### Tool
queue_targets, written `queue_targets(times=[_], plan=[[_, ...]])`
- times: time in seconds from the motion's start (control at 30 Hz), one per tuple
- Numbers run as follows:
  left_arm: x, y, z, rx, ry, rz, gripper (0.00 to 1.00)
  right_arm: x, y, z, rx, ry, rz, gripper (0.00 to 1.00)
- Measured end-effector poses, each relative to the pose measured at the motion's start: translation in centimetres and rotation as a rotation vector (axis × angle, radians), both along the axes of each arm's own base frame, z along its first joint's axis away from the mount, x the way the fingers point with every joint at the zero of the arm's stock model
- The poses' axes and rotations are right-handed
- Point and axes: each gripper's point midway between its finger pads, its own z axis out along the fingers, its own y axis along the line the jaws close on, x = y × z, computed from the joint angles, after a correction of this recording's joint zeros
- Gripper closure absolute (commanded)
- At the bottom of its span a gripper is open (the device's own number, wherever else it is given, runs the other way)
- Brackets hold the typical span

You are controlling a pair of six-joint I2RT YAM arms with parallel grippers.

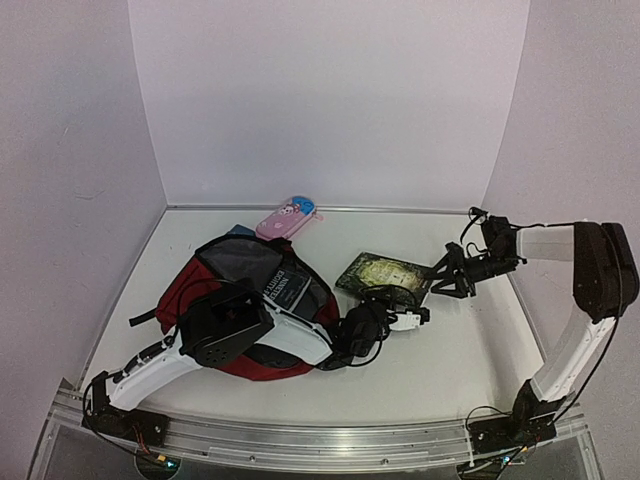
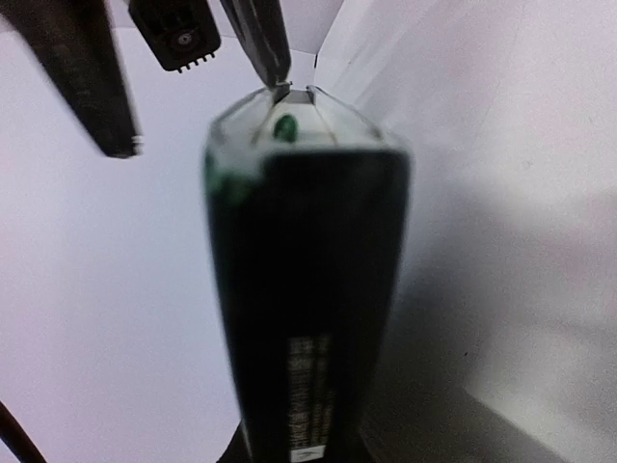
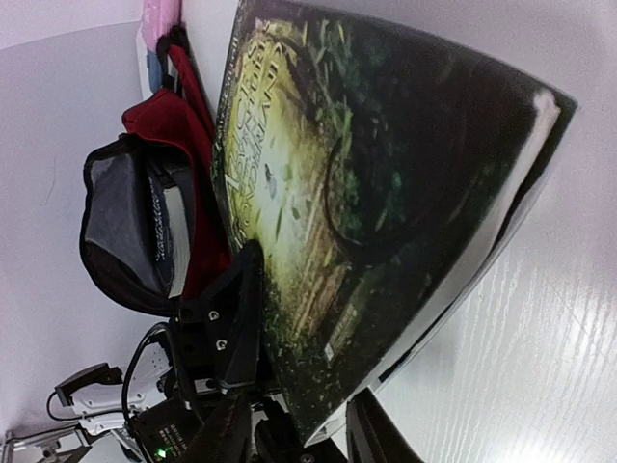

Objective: Pack the student bag
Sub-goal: Pick up the book from the center of the board.

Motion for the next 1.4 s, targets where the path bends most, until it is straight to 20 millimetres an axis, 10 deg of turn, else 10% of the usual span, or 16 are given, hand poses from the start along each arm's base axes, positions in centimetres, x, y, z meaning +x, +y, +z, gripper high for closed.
queue_targets(times=[0.23,0.47,0.97,1.4], plan=[[-1.9,0.6,-0.9,0.153,-0.157,-0.058,1.00,3.2,-2.7,7.3,-0.123,-0.256,0.018,0.02],[-5.8,0.6,-0.2,0.225,-0.350,-0.194,1.00,3.1,-4.9,11.6,-0.271,-0.436,0.065,0.02],[-14.0,-1.9,0.1,0.242,-0.450,-0.445,1.00,-3.5,-2.3,8.2,-0.137,-0.317,0.440,0.02],[-14.7,-2.4,1.1,0.256,-0.492,-0.466,1.00,-4.3,-3.5,2.8,-0.203,-0.209,0.539,0.02]])
